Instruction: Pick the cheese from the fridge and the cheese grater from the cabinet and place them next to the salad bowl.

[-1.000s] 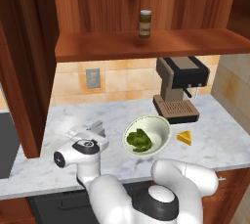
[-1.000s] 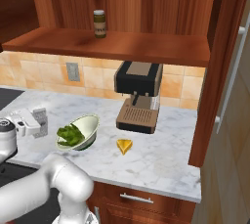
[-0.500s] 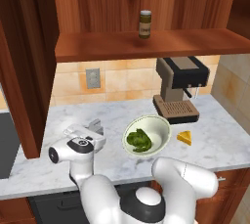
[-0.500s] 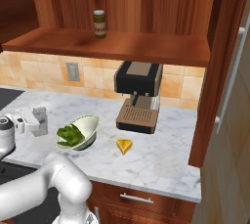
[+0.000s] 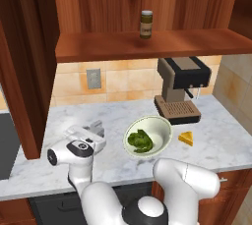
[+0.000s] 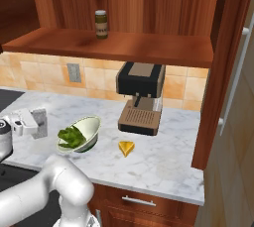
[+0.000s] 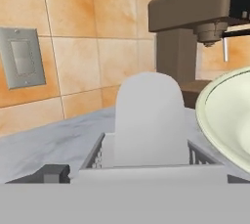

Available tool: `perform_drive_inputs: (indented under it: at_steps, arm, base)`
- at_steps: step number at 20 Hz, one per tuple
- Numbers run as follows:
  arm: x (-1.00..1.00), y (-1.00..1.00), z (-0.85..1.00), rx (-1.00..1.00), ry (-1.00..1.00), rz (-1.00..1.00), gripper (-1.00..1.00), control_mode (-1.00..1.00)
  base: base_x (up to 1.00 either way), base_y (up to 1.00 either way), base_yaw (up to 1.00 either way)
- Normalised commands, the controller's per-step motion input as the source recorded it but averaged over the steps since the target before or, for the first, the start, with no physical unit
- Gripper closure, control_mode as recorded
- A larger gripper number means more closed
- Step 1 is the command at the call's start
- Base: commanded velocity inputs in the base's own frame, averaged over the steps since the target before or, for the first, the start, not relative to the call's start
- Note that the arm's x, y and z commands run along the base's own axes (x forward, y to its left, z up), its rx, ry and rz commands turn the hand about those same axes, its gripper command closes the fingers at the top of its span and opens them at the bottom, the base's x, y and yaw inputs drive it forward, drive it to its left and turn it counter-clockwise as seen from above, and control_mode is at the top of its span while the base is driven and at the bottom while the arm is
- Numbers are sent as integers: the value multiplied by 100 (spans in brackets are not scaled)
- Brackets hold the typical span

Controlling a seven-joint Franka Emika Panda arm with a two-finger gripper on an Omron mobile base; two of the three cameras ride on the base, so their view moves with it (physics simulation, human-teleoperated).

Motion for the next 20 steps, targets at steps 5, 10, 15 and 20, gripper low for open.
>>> perform_drive_inputs:
  at_steps: [5,10,15,20]
  arm:
    - [-12,17,-4,0,0,-8,-100,-100]
    - [-3,29,-24,0,0,-9,-100,-100]
    - [0,41,-53,0,2,-7,-100,-100]
    - [-17,20,-23,0,7,-2,-100,-100]
  base:
    - [0,0,0]
    - [0,0,0]
    - [0,0,0]
    - [0,0,0]
